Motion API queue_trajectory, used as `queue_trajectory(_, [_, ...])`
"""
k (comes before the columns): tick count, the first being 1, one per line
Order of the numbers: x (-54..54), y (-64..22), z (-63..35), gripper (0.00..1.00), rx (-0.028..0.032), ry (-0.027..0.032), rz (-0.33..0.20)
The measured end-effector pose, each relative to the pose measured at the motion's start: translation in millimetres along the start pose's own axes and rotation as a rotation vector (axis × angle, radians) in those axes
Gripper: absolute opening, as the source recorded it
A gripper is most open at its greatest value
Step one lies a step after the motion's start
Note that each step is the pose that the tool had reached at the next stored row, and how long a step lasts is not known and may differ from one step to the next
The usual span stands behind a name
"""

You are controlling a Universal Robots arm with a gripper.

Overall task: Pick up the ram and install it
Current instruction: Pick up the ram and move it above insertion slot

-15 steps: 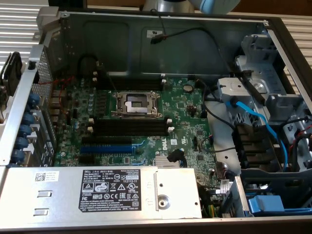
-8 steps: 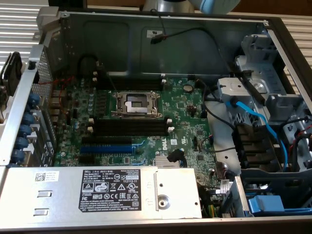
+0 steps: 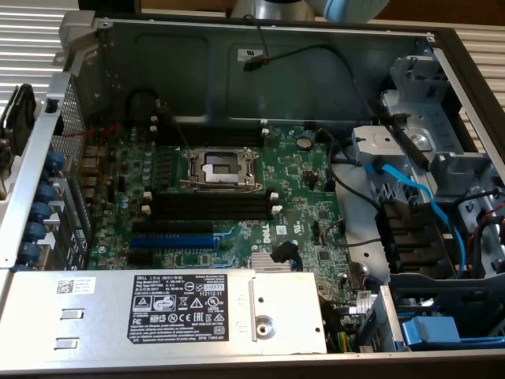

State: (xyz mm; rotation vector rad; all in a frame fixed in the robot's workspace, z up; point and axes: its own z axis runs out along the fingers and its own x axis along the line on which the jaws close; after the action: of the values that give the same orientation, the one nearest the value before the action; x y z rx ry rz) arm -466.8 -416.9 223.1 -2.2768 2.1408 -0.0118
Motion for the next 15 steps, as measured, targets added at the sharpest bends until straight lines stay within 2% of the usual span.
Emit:
queue_trajectory(1, [0.0, 0.0, 0.0, 0.17, 0.0, 0.0, 0.0])
queue_trajectory(2, [0.0, 0.0, 0.0, 0.24, 0.0, 0.0, 0.0])
queue_trajectory(11, [0.6, 0.1, 1.7, 0.24, 0.0, 0.0002, 0.0])
queue_trajectory(15, [0.8, 0.2, 5.7, 0.24, -0.0045, 0.0025, 0.0])
